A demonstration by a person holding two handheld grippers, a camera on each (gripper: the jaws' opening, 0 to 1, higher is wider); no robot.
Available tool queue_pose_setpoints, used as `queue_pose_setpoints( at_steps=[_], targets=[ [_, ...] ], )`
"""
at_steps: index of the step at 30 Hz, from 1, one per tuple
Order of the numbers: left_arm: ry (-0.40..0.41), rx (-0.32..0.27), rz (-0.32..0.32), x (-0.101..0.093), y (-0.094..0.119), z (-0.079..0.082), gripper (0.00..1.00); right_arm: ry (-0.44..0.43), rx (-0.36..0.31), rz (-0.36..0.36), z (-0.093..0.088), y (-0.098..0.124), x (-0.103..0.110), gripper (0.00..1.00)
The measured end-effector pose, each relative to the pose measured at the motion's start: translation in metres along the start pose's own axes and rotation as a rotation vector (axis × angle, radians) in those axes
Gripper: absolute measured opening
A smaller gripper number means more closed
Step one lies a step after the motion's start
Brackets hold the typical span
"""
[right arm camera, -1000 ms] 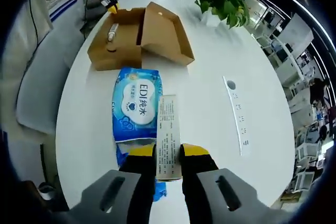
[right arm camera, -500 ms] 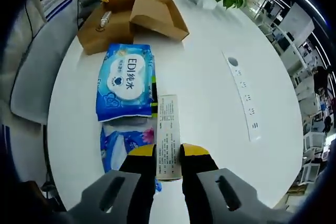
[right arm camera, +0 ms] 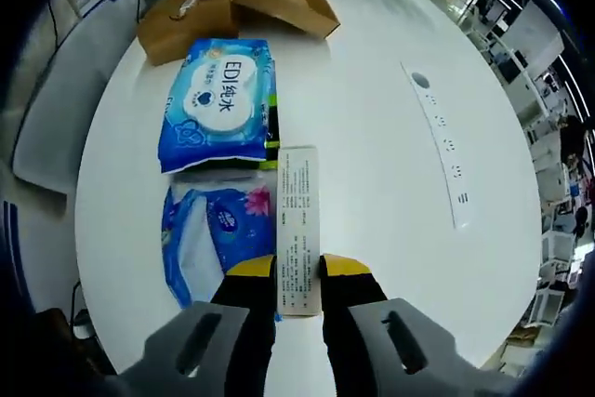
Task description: Operate the shoe box by opening the lid, removing the specified soft item, and placing it in the target area until the item is outside and the box remains undamaged.
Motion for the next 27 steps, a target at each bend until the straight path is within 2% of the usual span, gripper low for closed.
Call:
queue_pose_setpoints(
  at_steps=[10,27],
  targets=[
    [-0.002,-0.003,0.001,-0.0009,0.0006,-0.001,0.06,0.019,0.026,0.008,-0.0058,-0.0018,-0.0014,0.15],
    [-0.017,-0.005,-0.001,0.0006,-0.0002,-0.0009,0.06,0.057,0.054,-0.045,-0.0033,0.001,-0.0066,0.16]
  ],
)
Point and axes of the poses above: the point that each gripper's makers call its tool centre point, and the gripper's own axes: y roughly backward along the fingers, x roughly to its left, z roughly out of its top, the point moved 7 cm from there along y, roughly backward along the fingers, and after that the axes turned 5 degrees about y, right-handed, at the moved point
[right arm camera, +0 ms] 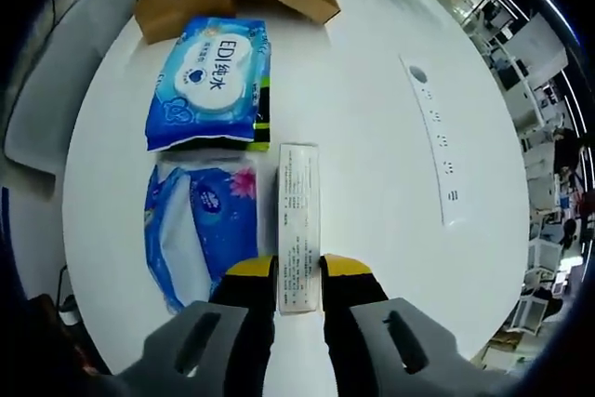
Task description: Operate the shoe box by opening the lid, removing the specified soft item, and placing it in the target area until the item is outside and the box remains undamaged.
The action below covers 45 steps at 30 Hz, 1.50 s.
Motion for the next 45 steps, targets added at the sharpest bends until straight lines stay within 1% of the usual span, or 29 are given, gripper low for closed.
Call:
queue_pose_setpoints(
  at_steps=[4,8,11,14,17,22,23,28,34,36,38,39,42,44,45],
  targets=[
    [-0.014,0.002,0.0,0.001,0.0,0.001,0.07,0.0,-0.001,-0.012,0.002,0.003,0.001,0.17],
    [-0.042,0.001,0.001,0.002,-0.002,0.002,0.07,-0.007,-0.004,-0.03,0.004,0.007,0.001,0.25],
    [-0.076,-0.005,0.003,0.003,-0.002,0.003,0.08,-0.017,-0.007,-0.047,0.008,0.013,0.002,0.26],
    [-0.101,-0.012,0.007,0.002,-0.001,0.005,0.09,-0.04,-0.023,-0.069,0.013,0.021,0.004,0.29],
    [-0.103,-0.035,0.001,0.002,0.001,0.007,0.11,-0.056,-0.035,-0.08,0.017,0.027,0.008,0.34],
    [-0.11,-0.088,-0.008,0.001,0.007,0.014,0.15,-0.081,-0.048,-0.099,0.023,0.038,0.017,0.38],
    [-0.11,-0.091,-0.006,0.001,0.008,0.014,0.16,-0.085,-0.051,-0.103,0.024,0.04,0.018,0.39],
    [-0.139,-0.135,-0.023,-0.008,0.018,0.022,0.17,-0.12,-0.066,-0.121,0.028,0.05,0.029,0.44],
    [-0.127,-0.166,-0.062,-0.016,0.02,0.031,0.18,-0.183,-0.107,-0.167,0.037,0.064,0.045,0.48],
    [-0.129,-0.173,-0.083,-0.019,0.019,0.034,0.19,-0.211,-0.138,-0.175,0.041,0.067,0.053,0.54],
    [-0.139,-0.176,-0.095,-0.021,0.019,0.037,0.21,-0.221,-0.146,-0.18,0.044,0.069,0.058,0.59],
    [-0.148,-0.178,-0.111,-0.023,0.018,0.038,0.23,-0.228,-0.161,-0.186,0.049,0.072,0.066,0.59],
    [-0.138,-0.182,-0.146,-0.025,0.016,0.041,0.27,-0.238,-0.191,-0.199,0.056,0.077,0.082,0.59],
    [-0.148,-0.181,-0.167,-0.027,0.015,0.042,0.29,-0.256,-0.218,-0.208,0.06,0.08,0.092,0.62],
    [-0.155,-0.179,-0.173,-0.028,0.015,0.042,0.29,-0.264,-0.233,-0.213,0.06,0.08,0.094,0.64]
  ],
)
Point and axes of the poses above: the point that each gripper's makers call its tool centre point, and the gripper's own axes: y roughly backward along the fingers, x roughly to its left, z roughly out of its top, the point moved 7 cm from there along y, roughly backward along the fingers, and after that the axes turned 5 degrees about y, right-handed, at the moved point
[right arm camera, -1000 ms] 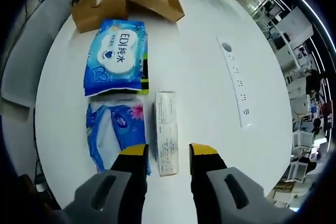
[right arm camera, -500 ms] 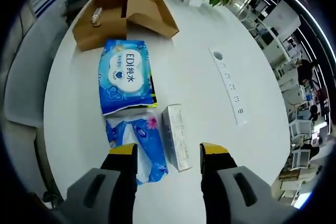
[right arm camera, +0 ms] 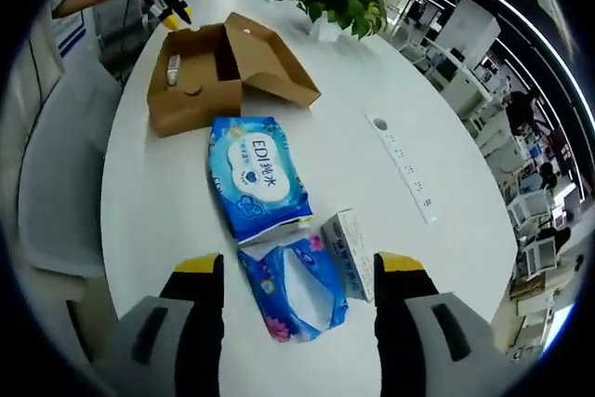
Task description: Operate the shoe box by opening the lid, removing the specified soft item, and placing it in the target area until the item is outside and the box remains undamaged.
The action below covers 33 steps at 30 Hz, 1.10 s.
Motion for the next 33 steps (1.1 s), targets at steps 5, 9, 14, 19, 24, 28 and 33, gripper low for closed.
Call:
queue_pose_setpoints(
  at_steps=[5,9,14,19,24,28,33],
  targets=[
    [-0.048,0.02,-0.037,-0.003,-0.002,0.003,0.32,-0.058,-0.045,-0.034,0.001,0.009,0.02,0.72],
    [-0.113,0.047,-0.074,-0.005,-0.004,0.005,0.34,-0.112,-0.087,-0.065,0.004,0.018,0.04,0.76],
    [-0.153,0.08,-0.118,-0.007,-0.008,0.009,0.36,-0.197,-0.142,-0.103,0.007,0.025,0.059,0.81],
    [-0.22,0.118,-0.169,-0.011,-0.015,0.011,0.4,-0.265,-0.181,-0.143,0.011,0.029,0.071,0.86],
    [-0.27,0.178,-0.218,-0.013,-0.024,0.009,0.41,-0.313,-0.217,-0.169,0.019,0.03,0.085,0.89],
    [-0.322,0.224,-0.256,-0.014,-0.031,0.009,0.41,-0.361,-0.245,-0.172,0.023,0.031,0.098,0.93],
    [-0.376,0.289,-0.289,-0.012,-0.04,0.009,0.42,-0.392,-0.245,-0.169,0.023,0.029,0.114,0.95]
  ],
)
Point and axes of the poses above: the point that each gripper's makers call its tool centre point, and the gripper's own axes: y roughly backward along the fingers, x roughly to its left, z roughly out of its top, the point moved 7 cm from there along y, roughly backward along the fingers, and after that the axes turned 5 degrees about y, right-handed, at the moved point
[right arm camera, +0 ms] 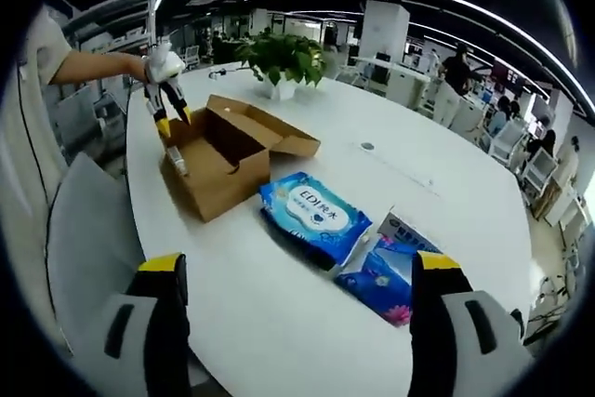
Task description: Operate the shoe box by opening the lid, removing the specified soft item, and placing it in the target area until the item is outside and the box remains undamaged.
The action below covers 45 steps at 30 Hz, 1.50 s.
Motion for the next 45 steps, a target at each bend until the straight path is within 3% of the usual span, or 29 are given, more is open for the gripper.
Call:
queue_pose_setpoints(
  at_steps=[4,13,17,24,29,36,45],
  targets=[
    [-0.03,0.034,-0.025,0.002,-0.006,0.002,0.44,-0.023,-0.008,-0.015,0.0,0.002,0.009,0.96],
    [-0.243,0.123,-0.074,0.0,-0.023,0.006,0.45,-0.056,-0.012,-0.027,-0.004,0.004,0.029,0.96],
    [-0.276,0.162,-0.099,-0.001,-0.032,0.006,0.45,-0.083,-0.02,-0.025,-0.007,0.004,0.036,0.96],
    [-0.392,0.252,-0.134,-0.003,-0.043,0.001,0.43,-0.116,-0.017,-0.04,-0.012,0.005,0.039,0.96],
    [-0.452,0.281,-0.143,-0.006,-0.05,-0.001,0.41,-0.134,-0.024,-0.047,-0.013,0.004,0.041,0.96],
    [-0.477,0.308,-0.152,-0.007,-0.051,0.0,0.41,-0.132,-0.031,-0.053,-0.009,0.006,0.044,0.96],
    [-0.48,0.292,-0.139,-0.007,-0.051,0.001,0.41,-0.126,-0.039,-0.059,-0.006,0.012,0.048,0.96]
  ],
)
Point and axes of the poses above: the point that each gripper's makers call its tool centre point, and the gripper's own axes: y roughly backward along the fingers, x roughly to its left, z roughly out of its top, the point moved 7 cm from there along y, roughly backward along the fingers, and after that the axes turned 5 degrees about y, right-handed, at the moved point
